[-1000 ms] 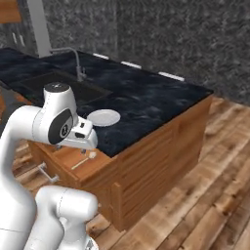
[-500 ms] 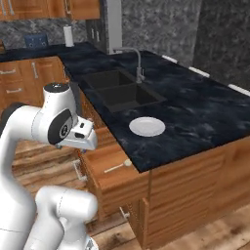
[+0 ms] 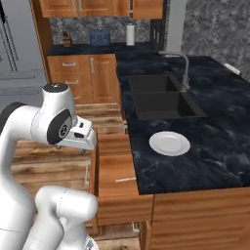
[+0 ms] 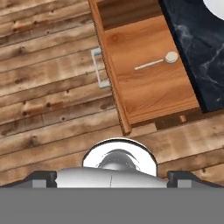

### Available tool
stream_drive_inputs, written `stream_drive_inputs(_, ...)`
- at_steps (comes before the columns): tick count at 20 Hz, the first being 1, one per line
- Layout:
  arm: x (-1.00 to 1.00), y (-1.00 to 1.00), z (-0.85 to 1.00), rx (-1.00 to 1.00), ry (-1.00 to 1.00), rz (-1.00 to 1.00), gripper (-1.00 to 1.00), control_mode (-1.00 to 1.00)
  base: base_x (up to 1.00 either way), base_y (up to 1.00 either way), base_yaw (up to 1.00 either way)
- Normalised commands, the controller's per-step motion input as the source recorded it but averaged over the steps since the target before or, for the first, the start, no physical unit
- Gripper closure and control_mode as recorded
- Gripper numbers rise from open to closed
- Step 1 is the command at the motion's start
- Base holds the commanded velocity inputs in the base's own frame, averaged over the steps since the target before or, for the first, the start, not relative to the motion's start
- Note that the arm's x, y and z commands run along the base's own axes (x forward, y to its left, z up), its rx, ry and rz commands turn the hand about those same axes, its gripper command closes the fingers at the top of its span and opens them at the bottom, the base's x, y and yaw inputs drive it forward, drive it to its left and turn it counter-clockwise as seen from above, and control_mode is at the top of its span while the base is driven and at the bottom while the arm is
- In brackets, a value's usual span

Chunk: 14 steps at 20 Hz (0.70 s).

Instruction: Pick the dish brush from the drawer and place it on the counter.

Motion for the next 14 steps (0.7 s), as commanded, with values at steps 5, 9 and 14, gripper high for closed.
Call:
stream_drive_inputs(5, 0.0, 0.0, 0.0, 0.0, 0.0, 0.0, -1.0, 1.0, 0.0, -0.7, 0.52)
stream_drive_inputs(9, 0.0, -0.06, -0.07, 0.0, 0.0, 0.09, -1.0, -1.0, 0.0, -0.44, 0.37)
stream_drive_inputs(14, 0.04, -0.01, -0.4, 0.0, 0.0, 0.19, -1.0, -1.0, 0.0, 0.0, 0.0)
